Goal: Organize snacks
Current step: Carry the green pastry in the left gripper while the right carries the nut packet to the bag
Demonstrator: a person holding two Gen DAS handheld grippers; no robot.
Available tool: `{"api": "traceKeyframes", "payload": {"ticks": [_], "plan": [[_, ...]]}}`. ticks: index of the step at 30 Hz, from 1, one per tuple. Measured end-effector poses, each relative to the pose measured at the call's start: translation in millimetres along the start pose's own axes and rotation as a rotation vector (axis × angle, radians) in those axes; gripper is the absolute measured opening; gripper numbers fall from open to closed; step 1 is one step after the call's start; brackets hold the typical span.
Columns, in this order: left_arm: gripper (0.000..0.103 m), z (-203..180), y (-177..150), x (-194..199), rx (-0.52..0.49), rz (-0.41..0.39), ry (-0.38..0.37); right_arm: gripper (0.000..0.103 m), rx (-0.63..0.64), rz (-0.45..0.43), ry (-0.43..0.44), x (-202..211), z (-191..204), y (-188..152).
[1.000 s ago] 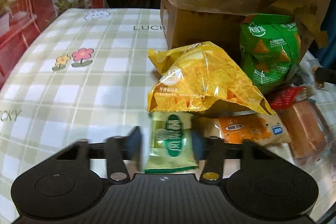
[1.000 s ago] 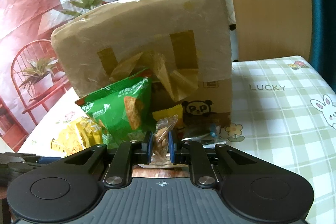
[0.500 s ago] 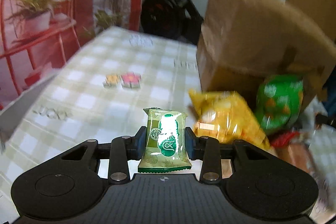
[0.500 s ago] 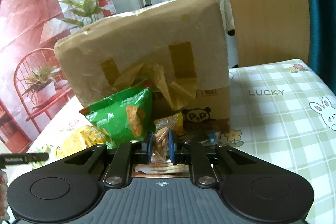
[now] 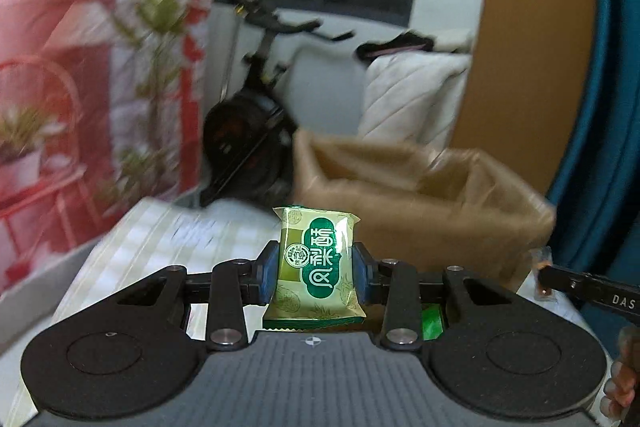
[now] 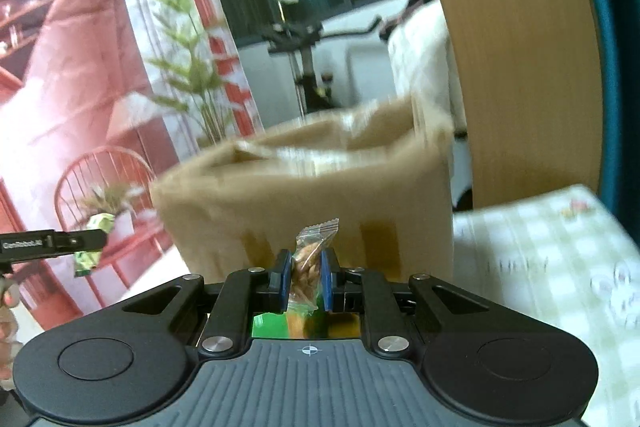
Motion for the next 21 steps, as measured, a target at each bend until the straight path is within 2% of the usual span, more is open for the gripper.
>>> {"api": "traceKeyframes", "payload": {"ticks": [7,10,13,18,20,21], "plan": [[0.04,-30,65,-43,-0.055,-0.101,-0.068,0.014,0.086,-0.076,0.008,-22,5,69],[0.04,-43,77,-69,-0.082,-0.09,-0.099,0.014,0.087,-0.069,-0.018,-44,-1,88],[0.04,-52,84,-99,-0.095,-0.063,-0.109,0.014,0.098,-0.049,-0.054,-64,-8,96],[0.04,-56,78,-131,-0.107,-0.018,-0.123,0.015,0.116,-0.001,-0.099,-93,-13,86],[0.046,-54,73,-134,-0.117,-0.01,-0.115,0.018,0.111,0.012,-0.11,-98,-15,82],[0.057,-52,71,-133,-0.114,-0.004,-0.113,0.021,0.11,0.015,-0.115,-99,-15,80]]}}
Point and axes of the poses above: each gripper's, at about its wrist camera, not at the fingertips, and x roughly against the way its jaws point, z to its left, y to its top, the point moved 6 cm from there along -x, roughly the way its jaws point, and after that the axes turned 13 degrees about -x, right-handed, at the moved point
